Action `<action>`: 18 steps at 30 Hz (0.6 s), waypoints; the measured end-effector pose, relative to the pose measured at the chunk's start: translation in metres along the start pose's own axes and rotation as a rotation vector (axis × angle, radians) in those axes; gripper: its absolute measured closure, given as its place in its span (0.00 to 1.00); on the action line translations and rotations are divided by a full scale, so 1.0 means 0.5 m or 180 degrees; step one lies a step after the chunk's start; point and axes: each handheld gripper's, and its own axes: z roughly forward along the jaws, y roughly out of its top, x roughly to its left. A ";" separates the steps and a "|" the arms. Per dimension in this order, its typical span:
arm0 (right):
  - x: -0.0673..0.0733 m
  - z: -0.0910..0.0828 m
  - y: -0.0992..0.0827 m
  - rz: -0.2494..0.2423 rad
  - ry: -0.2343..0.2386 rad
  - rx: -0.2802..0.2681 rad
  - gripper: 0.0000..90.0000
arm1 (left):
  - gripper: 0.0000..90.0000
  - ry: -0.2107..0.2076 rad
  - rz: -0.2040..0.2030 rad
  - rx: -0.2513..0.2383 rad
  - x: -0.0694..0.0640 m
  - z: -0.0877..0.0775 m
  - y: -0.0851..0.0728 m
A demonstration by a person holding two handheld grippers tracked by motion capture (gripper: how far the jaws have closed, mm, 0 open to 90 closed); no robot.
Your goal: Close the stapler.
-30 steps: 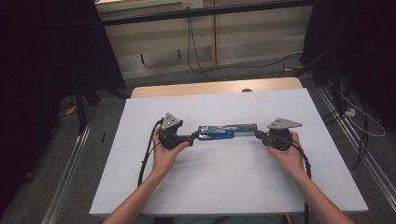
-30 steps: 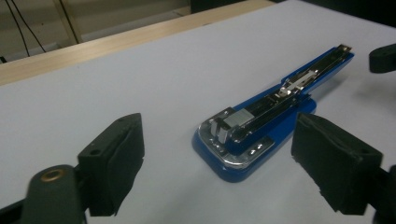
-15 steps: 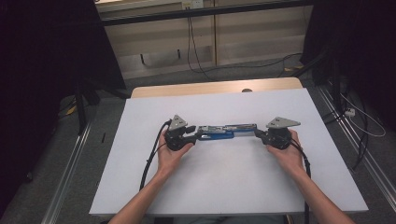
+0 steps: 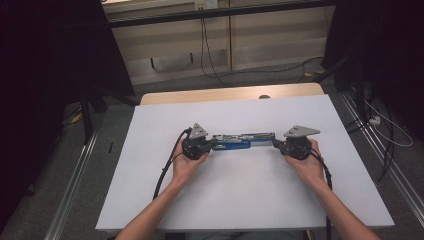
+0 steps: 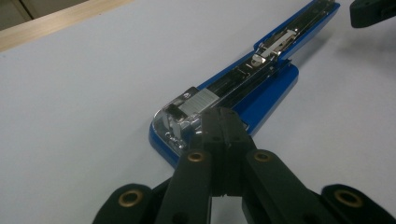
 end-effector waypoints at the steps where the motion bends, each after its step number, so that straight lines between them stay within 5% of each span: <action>1: 0.000 0.000 0.000 0.0002 -0.0001 -0.0002 1.00 | 1.00 -0.0020 -0.0031 0.0008 0.000 0.005 0.000; 8: 0.002 0.010 -0.003 0.0003 0.0036 0.0081 1.00 | 1.00 -0.0018 0.0013 0.0065 -0.006 0.024 -0.003; 11: 0.003 0.013 0.000 -0.0008 0.0038 0.0105 1.00 | 1.00 -0.0037 -0.0117 0.0020 0.000 0.029 -0.003; 18: 0.004 0.027 0.014 -0.0045 0.0045 0.0264 1.00 | 1.00 -0.0005 0.0013 0.0042 -0.003 0.029 -0.002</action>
